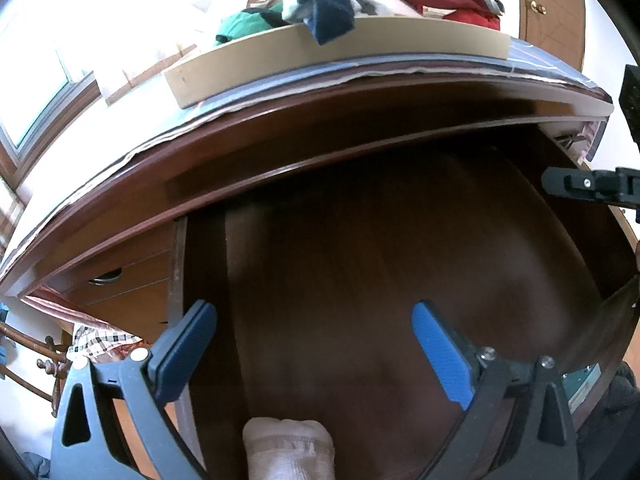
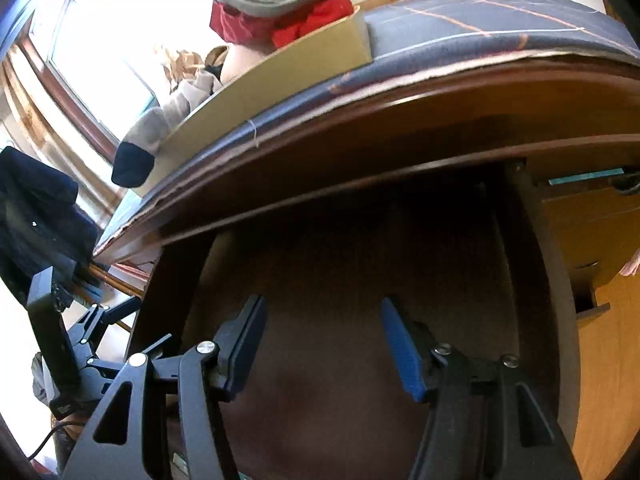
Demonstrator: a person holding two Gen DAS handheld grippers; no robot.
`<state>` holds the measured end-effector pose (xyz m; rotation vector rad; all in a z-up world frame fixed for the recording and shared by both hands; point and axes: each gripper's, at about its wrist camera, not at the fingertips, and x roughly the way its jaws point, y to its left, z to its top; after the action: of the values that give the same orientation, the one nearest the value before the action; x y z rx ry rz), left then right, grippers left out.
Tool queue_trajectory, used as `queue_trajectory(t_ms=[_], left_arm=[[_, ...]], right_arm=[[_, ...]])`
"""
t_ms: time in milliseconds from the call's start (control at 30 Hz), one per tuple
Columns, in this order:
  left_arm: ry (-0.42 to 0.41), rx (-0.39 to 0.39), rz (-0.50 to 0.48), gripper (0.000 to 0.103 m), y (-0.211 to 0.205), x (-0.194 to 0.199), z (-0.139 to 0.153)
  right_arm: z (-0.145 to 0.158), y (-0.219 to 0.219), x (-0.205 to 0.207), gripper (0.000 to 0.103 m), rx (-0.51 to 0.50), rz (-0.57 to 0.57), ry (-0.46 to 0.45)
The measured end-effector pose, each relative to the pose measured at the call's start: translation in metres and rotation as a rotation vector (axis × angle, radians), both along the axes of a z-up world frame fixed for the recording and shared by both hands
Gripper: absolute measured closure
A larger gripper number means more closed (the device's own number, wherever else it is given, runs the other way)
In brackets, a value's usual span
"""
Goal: Take underwear out of drawer
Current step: 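Lower the right gripper into the drawer toward the beige sock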
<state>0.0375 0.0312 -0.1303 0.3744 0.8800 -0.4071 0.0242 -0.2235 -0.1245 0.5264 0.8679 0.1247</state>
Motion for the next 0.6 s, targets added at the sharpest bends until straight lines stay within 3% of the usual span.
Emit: queue_trajectory(t_ms=[600], left_arm=[[0.005,0.035,-0.004,0.003,0.003,0.004,0.001]], right_arm=[[-0.007,0.037,0.015,0.041,-0.046,0.144,0.083]])
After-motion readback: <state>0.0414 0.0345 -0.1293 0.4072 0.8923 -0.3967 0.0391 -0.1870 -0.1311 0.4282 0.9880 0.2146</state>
